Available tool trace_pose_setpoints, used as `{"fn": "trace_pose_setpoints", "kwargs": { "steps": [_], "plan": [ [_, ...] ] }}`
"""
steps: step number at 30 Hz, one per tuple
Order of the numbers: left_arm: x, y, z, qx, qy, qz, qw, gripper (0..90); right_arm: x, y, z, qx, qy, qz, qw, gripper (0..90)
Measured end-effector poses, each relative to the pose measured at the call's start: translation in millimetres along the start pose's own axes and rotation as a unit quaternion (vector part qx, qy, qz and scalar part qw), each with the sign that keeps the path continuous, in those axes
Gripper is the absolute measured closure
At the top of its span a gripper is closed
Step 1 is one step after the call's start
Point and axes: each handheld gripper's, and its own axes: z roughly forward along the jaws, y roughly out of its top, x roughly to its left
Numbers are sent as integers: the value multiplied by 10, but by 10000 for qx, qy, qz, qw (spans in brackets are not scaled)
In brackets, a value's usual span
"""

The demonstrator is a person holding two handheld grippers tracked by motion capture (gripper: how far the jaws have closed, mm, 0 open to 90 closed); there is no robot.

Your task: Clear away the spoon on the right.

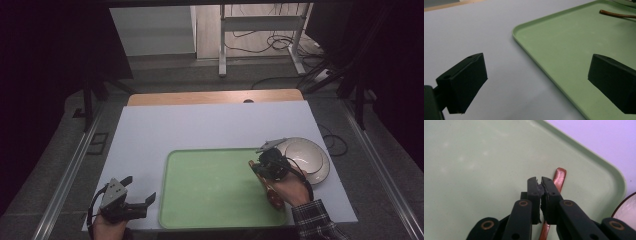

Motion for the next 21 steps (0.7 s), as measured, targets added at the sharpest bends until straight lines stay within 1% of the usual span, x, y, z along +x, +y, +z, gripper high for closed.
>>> {"fn": "trace_pose_setpoints", "kwargs": {
  "steps": [2, 3, 10, 16, 21],
  "plan": [
    [0, 0, 0, 4, 0, 2, 10000, 22, 7, -12, 0, -29, -3, -7, 10000, 876],
    [-2, 1, 0, 4, 2, 4, 10000, 22, 22, -40, 0, -123, 1, -8, 9999, 889],
    [-1, 0, -1, -9, 4, 9, 10000, 22, 66, -107, 28, -243, -67, -16, 9997, 899],
    [-3, 0, -2, -12, 6, 11, 10000, 23, 78, -186, 62, -262, -82, -16, 9996, 898],
    [4, -2, -4, -21, 6, -15, 10000, 23, 76, -245, 109, -213, -81, 26, 9997, 897]
  ]
}}
